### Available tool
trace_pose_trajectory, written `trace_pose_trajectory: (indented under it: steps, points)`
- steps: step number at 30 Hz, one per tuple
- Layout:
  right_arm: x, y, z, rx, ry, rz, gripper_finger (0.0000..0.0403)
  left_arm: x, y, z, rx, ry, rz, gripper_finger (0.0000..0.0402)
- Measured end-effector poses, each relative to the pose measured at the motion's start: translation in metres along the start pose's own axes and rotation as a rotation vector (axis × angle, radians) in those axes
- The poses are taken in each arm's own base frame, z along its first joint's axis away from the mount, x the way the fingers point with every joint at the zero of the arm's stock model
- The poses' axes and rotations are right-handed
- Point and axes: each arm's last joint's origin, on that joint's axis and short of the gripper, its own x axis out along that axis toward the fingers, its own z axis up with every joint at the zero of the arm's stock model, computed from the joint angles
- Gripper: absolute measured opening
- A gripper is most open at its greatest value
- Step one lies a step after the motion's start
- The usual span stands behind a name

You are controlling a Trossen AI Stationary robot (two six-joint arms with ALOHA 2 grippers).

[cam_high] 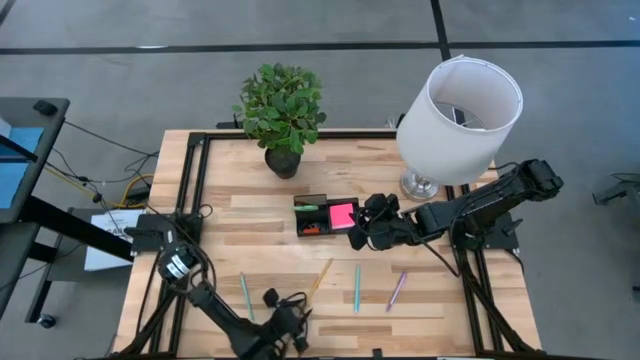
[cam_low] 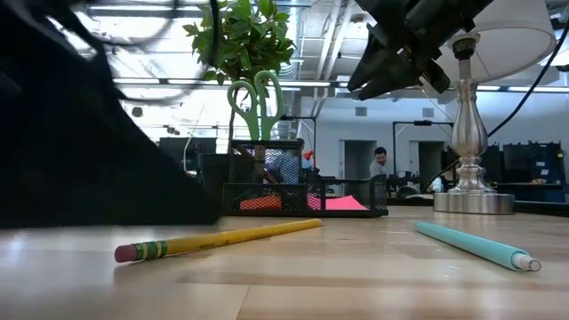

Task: Pick and place office supplies into organizer
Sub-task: Put the yellow pencil into the black desk organizer

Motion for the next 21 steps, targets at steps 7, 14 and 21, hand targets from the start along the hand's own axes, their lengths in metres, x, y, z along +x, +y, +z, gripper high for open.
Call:
trace_pose_trajectory:
  steps: [7,14,21]
  points:
    - [0.0,0.001,0.001,0.011,-0.008,0.01,0.0113,0.015,-0.004,-0.017,-0.077,0.002,0.033,0.0154]
    - [0.0,0.002,0.001,0.016,-0.011,0.015,0.0113,0.014,0.002,-0.025,-0.135,-0.013,0.053,0.0154]
    - [0.0,0.003,0.002,0.025,-0.018,0.023,0.0113,0.015,0.008,-0.026,-0.135,0.032,0.09,0.0141]
